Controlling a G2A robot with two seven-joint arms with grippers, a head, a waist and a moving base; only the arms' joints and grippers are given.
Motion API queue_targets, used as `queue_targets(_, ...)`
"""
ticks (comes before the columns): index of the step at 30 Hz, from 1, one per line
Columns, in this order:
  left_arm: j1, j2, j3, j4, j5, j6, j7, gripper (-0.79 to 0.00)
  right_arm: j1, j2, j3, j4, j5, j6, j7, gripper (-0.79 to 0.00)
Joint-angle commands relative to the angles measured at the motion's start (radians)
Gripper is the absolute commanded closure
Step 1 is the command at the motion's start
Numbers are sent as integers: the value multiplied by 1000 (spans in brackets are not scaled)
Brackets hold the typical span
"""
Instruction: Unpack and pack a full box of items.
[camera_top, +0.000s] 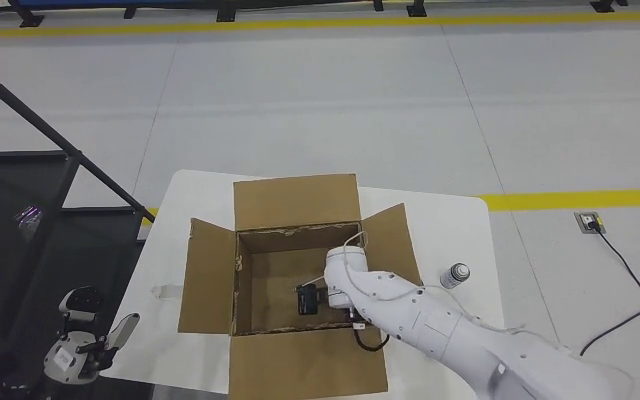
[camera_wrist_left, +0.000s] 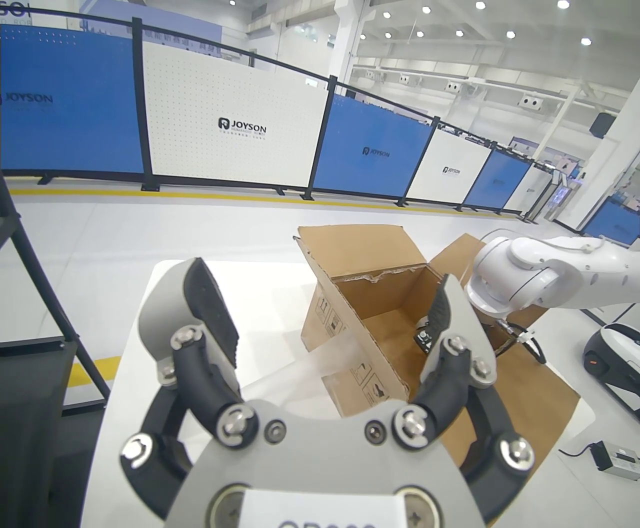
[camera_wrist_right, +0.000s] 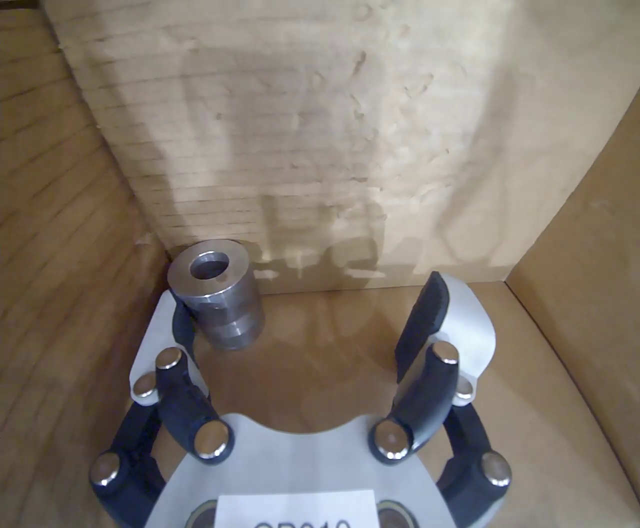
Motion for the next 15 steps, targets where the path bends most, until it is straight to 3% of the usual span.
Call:
queue_targets(1, 0, 0, 0, 0, 0, 0, 0, -785, 7, -9, 0, 5, 2, 6, 5, -785)
queue_targets(15, 0, 0, 0, 0, 0, 0, 0, -785, -1, -29, 0, 55, -3, 3, 3, -785)
